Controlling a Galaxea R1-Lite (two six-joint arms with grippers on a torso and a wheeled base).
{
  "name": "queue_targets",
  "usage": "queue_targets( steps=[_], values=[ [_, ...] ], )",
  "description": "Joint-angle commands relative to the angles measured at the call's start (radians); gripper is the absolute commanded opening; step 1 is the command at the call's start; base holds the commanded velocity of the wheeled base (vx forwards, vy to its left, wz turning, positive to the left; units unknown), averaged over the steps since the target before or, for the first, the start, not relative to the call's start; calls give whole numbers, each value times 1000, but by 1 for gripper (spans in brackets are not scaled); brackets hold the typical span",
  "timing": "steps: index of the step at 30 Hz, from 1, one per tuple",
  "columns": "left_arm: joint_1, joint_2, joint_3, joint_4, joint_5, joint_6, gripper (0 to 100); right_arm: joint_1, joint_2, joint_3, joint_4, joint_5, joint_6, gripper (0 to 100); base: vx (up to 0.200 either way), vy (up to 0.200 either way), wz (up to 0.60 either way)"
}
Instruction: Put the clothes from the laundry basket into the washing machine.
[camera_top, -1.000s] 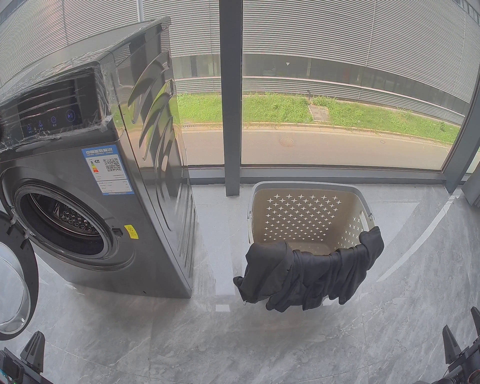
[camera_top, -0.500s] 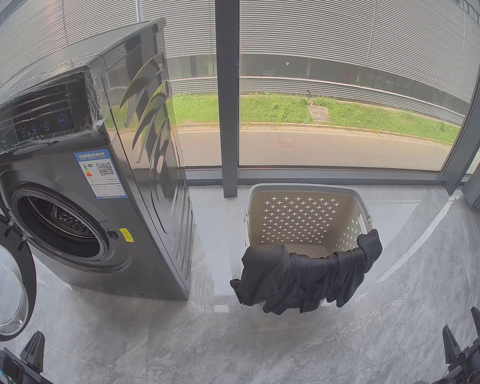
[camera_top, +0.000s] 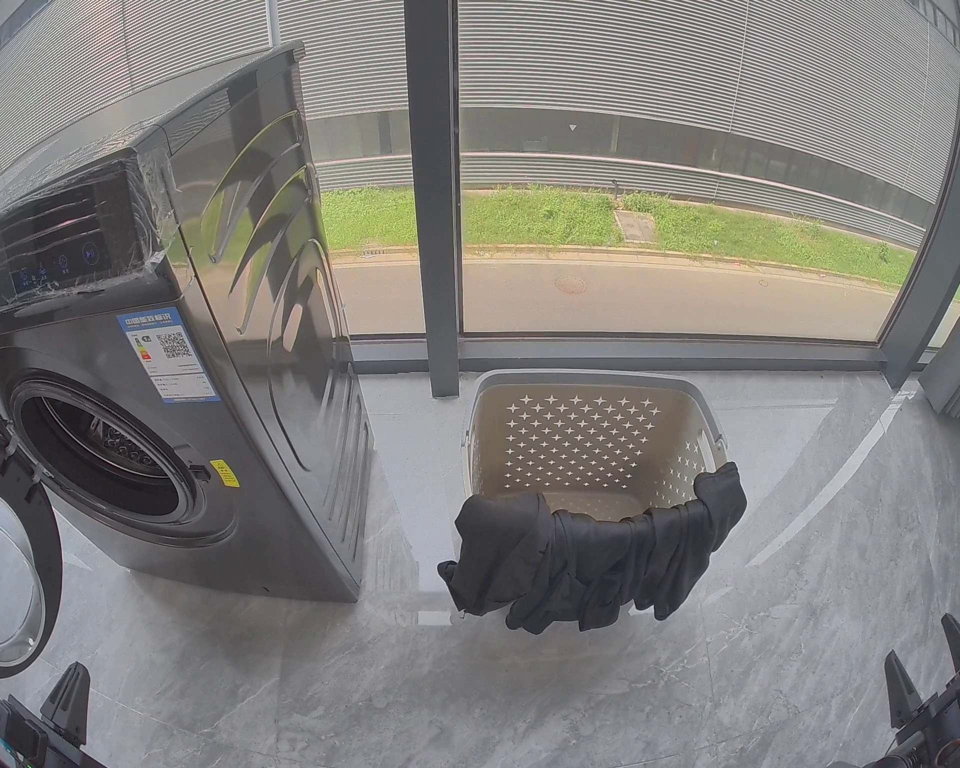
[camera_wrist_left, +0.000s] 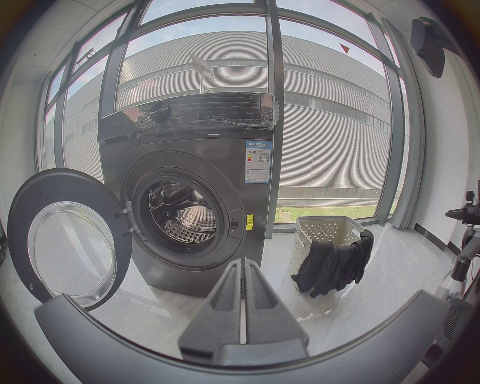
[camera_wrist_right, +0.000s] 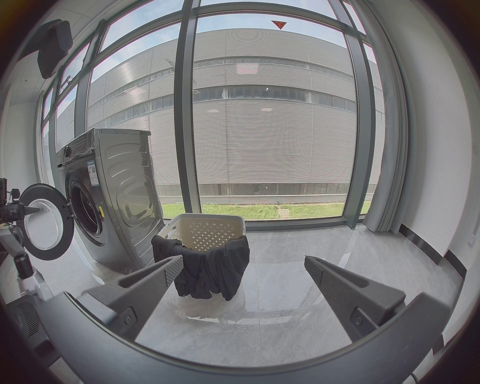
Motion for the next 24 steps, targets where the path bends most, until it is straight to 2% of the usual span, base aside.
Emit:
queue_targets(
  steps=[1,4,10,11,19,24],
  values=[
    [2,-16,18,0,1,0,0,0,-12,12,0,0,1,100,0,-200,0],
    [0,-16,18,0,3,-2,0,0,-12,12,0,0,1,100,0,-200,0],
    [2,-16,16,1,4,-6,0,0,-12,12,0,0,1,100,0,0,0],
    [0,-16,16,1,4,-17,0,0,-12,12,0,0,-1,100,0,0,0],
    [2,-18,18,0,3,-5,0,0,-12,12,0,0,-1,100,0,0,0],
    [2,-16,18,0,3,-3,0,0,-12,12,0,0,1,100,0,-200,0]
  ],
)
